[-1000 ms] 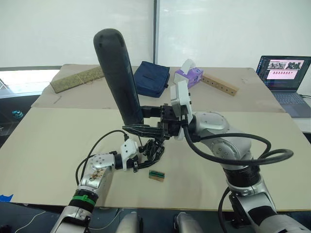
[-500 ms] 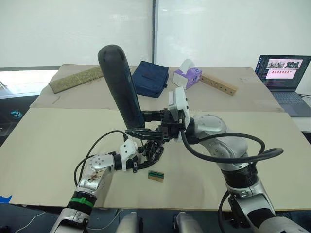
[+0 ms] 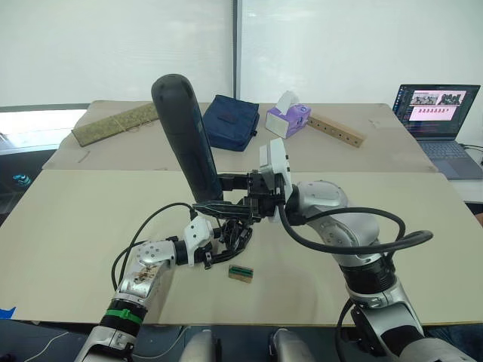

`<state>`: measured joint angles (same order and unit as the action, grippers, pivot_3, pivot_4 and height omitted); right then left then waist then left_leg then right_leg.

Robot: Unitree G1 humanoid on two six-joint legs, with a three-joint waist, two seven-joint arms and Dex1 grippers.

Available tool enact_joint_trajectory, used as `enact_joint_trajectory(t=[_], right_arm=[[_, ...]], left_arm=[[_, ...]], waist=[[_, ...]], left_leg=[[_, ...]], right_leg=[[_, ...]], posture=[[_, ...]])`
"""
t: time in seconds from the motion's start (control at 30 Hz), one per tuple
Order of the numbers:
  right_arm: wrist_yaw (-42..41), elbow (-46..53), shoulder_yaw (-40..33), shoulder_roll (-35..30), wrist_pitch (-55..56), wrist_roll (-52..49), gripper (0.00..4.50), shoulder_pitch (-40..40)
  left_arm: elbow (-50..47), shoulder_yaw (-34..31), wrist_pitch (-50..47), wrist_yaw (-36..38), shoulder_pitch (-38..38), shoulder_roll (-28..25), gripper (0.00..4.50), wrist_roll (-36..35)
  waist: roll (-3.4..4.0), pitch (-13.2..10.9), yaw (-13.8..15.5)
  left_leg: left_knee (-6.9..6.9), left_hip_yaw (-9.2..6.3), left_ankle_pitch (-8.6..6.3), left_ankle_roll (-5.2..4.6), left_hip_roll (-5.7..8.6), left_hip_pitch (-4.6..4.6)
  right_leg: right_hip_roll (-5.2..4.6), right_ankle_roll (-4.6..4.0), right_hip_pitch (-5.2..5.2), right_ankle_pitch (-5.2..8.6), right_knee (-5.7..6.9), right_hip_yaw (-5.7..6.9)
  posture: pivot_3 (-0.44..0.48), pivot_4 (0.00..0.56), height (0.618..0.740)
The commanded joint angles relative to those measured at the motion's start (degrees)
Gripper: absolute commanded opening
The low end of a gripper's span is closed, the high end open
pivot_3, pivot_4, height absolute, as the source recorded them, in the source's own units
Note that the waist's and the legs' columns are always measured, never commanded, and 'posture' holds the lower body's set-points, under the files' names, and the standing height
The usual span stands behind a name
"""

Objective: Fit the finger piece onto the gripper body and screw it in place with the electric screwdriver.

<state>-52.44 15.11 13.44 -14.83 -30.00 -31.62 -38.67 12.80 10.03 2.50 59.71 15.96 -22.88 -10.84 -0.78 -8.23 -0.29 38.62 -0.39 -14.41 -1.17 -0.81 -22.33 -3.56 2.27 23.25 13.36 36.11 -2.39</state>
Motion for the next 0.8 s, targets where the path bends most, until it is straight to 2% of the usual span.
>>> enact_joint_trajectory(t=[0.03, 0.8], right_arm=[[-0.4, 1.2, -0.6, 0.8, 2.4, -0.2, 1.9, -0.4], [-0.4, 1.2, -1.9, 1.0, -0.5, -2.7, 1.9, -1.7]], left_arm=[[1.1, 2.8, -2.6, 1.2, -2.1, -0.6, 2.26, 1.5], [1.3, 2.8, -2.7, 1.2, -2.3, -0.5, 2.26, 1.3]], waist=[[0.0, 0.0, 0.0], [0.0, 0.0, -0.1]], left_leg=[[0.0, 0.0, 0.0, 0.0, 0.0, 0.0], [-0.05, -0.01, 0.0, 0.0, -0.02, 0.0]], right_leg=[[0.0, 0.0, 0.0, 0.0, 0.0, 0.0], [-0.01, -0.01, 0.01, 0.0, -0.03, -0.01]], posture=[[0.0, 0.15, 0.74], [0.0, 0.15, 0.74]])
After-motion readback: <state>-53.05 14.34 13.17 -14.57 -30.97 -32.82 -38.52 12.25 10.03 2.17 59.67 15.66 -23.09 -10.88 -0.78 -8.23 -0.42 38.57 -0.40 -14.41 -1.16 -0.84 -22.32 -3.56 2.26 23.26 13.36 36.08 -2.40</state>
